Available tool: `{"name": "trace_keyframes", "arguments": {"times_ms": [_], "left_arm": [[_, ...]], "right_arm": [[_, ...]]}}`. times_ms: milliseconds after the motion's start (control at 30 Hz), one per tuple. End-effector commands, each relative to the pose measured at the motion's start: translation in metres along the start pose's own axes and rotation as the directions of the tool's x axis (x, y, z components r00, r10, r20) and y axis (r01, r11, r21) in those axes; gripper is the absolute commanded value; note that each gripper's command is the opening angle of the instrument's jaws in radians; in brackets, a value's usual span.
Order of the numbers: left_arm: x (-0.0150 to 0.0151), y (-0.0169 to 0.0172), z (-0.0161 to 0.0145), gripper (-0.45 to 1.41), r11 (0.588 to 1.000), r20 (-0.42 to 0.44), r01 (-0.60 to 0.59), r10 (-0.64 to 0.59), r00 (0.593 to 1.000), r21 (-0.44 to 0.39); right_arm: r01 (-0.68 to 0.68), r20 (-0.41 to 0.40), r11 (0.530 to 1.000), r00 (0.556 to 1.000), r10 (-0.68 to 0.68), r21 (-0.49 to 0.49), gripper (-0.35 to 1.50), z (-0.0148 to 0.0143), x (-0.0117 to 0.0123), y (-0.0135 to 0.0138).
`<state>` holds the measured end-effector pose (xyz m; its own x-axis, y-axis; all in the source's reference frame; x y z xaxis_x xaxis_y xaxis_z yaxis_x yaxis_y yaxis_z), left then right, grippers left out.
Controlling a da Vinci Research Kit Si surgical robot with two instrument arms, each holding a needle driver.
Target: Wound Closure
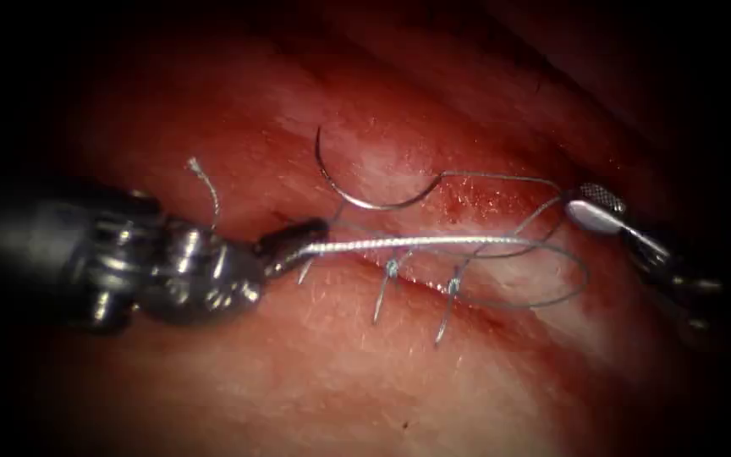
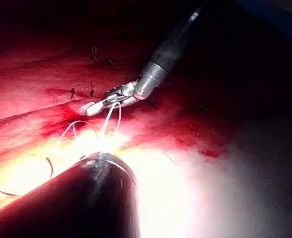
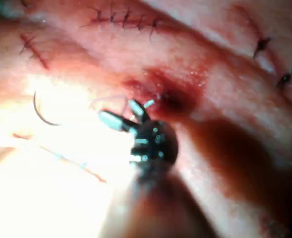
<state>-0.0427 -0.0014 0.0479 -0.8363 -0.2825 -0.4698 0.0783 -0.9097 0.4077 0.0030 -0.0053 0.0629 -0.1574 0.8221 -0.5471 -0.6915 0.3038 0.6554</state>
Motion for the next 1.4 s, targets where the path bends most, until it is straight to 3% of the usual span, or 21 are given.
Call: {"name": "trace_keyframes", "arguments": {"times_ms": [33, 167, 233, 300, 400, 433, 567, 900, 933, 967, 1033, 1167, 1233, 1267, 1333, 1400], "left_arm": [[0.0006, 0.0011, 0.0005, -0.45, 1.0, 0.012, -0.009, 0.009, 1.0, 0.006], [0.0015, 0.0033, 0.0002, -0.45, 1.0, 0.005, -0.018, 0.018, 1.0, 0.008], [0.0019, 0.0045, 0.0004, -0.45, 1.0, 0.005, -0.025, 0.025, 1.0, -0.001], [0.0021, 0.0053, 0.0007, -0.45, 0.999, 0.003, -0.031, 0.031, 1.0, -0.008], [0.0022, 0.0064, 0.0011, -0.45, 0.999, 0.005, -0.039, 0.039, 0.999, -0.02], [0.0022, 0.0064, 0.0011, -0.45, 0.999, 0.005, -0.039, 0.039, 0.999, -0.02], [0.002, 0.0067, 0.001, -0.45, 0.999, 0.001, -0.042, 0.042, 0.999, -0.02], [0.0019, 0.0072, 0.001, -0.45, 0.999, 0.0, -0.046, 0.046, 0.999, -0.024], [0.0018, 0.0072, 0.001, -0.45, 0.999, 0.0, -0.047, 0.047, 0.999, -0.027], [0.0017, 0.0072, 0.001, -0.45, 0.999, -0.001, -0.047, 0.047, 0.999, -0.027], [0.0017, 0.0072, 0.001, -0.45, 0.999, -0.002, -0.047, 0.047, 0.999, -0.027], [0.0016, 0.0072, 0.001, -0.45, 0.998, -0.002, -0.048, 0.048, 0.999, -0.027], [0.0017, 0.0072, 0.001, -0.45, 0.998, -0.002, -0.048, 0.048, 0.999, -0.027], [0.0016, 0.0072, 0.001, -0.45, 0.998, -0.002, -0.048, 0.048, 0.999, -0.03], [0.0016, 0.0072, 0.001, -0.45, 0.998, -0.002, -0.048, 0.048, 0.999, -0.03], [0.0016, 0.0072, 0.0009, -0.45, 0.998, -0.002, -0.049, 0.049, 0.999, -0.03]], "right_arm": [[0.132, 0.051, 0.991, 0.99, -0.132, 0.015, 1.01, 0.0009, 0.001, 0.0004], [0.331, 0.133, 0.938, 0.93, -0.343, 0.107, 1.23, 0.0023, 0.0041, -0.0008], [0.445, 0.136, 0.881, 0.874, -0.466, 0.163, 1.23, 0.0032, 0.0052, -0.0018], [0.479, 0.16, 0.856, 0.845, -0.51, 0.196, 1.16, 0.0041, 0.0054, -0.0029], [0.561, 0.218, 0.777, 0.752, -0.622, 0.285, 1.06, 0.0071, 0.0045, -0.0051], [0.561, 0.218, 0.777, 0.752, -0.622, 0.285, 1.06, 0.0071, 0.0045, -0.0051], [0.612, 0.241, 0.688, 0.653, -0.718, 0.391, 1.06, 0.0108, 0.0027, -0.0072], [0.631, 0.275, 0.592, 0.532, -0.801, 0.502, 0.89, 0.0164, -0.002, -0.0102], [0.631, 0.277, 0.585, 0.524, -0.805, 0.509, 0.86, 0.0167, -0.0023, -0.0103], [0.632, 0.271, 0.571, 0.511, -0.815, 0.525, 0.67, 0.0171, -0.003, -0.0102], [0.632, 0.269, 0.565, 0.506, -0.819, 0.53, 0.57, 0.0172, -0.0032, -0.0101], [0.64, 0.274, 0.53, 0.461, -0.844, 0.556, 0.09, 0.018, -0.0043, -0.0095], [0.647, 0.28, 0.519, 0.442, -0.852, 0.558, 0.07, 0.0185, -0.0047, -0.0093], [0.646, 0.291, 0.529, 0.445, -0.847, 0.551, 0.0, 0.0189, -0.0049, -0.0091], [0.641, 0.305, 0.543, 0.453, -0.838, 0.542, -0.3, 0.0194, -0.0051, -0.0089], [0.625, 0.33, 0.579, 0.477, -0.814, 0.524, -0.35, 0.02, -0.0052, -0.0088]]}}
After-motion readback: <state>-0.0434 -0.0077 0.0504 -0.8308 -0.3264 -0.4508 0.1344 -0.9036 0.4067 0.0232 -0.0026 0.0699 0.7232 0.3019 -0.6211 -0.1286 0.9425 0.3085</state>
